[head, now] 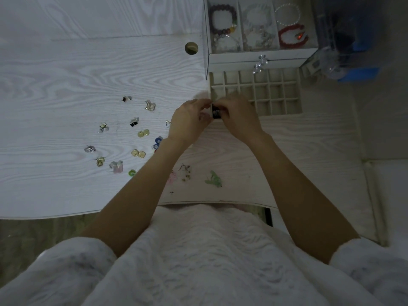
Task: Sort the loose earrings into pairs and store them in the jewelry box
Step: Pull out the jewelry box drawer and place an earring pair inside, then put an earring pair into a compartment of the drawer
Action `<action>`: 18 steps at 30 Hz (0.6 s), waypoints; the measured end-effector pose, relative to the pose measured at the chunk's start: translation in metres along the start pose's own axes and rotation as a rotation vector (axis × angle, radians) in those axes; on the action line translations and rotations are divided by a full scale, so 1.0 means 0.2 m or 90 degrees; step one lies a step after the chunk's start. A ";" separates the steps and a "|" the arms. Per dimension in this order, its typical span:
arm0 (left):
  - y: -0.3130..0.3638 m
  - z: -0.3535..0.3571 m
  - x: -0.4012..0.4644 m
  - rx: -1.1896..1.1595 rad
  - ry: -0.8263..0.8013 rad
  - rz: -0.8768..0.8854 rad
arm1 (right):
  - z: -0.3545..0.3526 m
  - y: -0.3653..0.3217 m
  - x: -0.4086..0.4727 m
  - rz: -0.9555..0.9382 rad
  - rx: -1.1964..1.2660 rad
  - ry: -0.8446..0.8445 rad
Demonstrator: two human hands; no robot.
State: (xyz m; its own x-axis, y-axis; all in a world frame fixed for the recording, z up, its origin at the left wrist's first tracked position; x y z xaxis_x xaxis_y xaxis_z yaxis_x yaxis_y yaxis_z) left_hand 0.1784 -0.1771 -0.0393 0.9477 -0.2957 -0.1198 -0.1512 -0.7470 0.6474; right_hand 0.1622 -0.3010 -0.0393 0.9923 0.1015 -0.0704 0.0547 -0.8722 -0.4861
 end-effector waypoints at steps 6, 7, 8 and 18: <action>-0.09 -0.19 -0.18 -0.025 0.079 0.024 | -0.07 -0.05 -0.25 0.038 0.114 0.097; -0.10 -0.22 -0.23 -0.041 0.083 0.018 | -0.05 -0.06 -0.31 0.036 0.125 0.072; -0.11 -0.23 -0.28 -0.051 0.077 0.018 | -0.02 -0.07 -0.36 0.038 0.136 0.032; -0.09 0.17 -0.64 0.151 -0.189 0.056 | 0.27 -0.12 -0.63 0.022 -0.006 -0.159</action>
State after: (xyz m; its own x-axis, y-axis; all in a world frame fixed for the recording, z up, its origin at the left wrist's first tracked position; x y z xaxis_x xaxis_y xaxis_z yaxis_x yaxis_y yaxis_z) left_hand 0.0498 -0.1460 -0.0602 0.8108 -0.4979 -0.3078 -0.3217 -0.8183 0.4763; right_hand 0.0299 -0.2663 -0.0655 0.9357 0.1853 -0.3001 0.0232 -0.8814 -0.4718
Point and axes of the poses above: each hand's wrist, its own x-axis towards the middle knuckle, its own z-axis out of the palm, y = z × x, the point moved 6 cm from there along x, towards the middle knuckle, and after that the axes turned 5 degrees about -z, right-handed, at the moved point
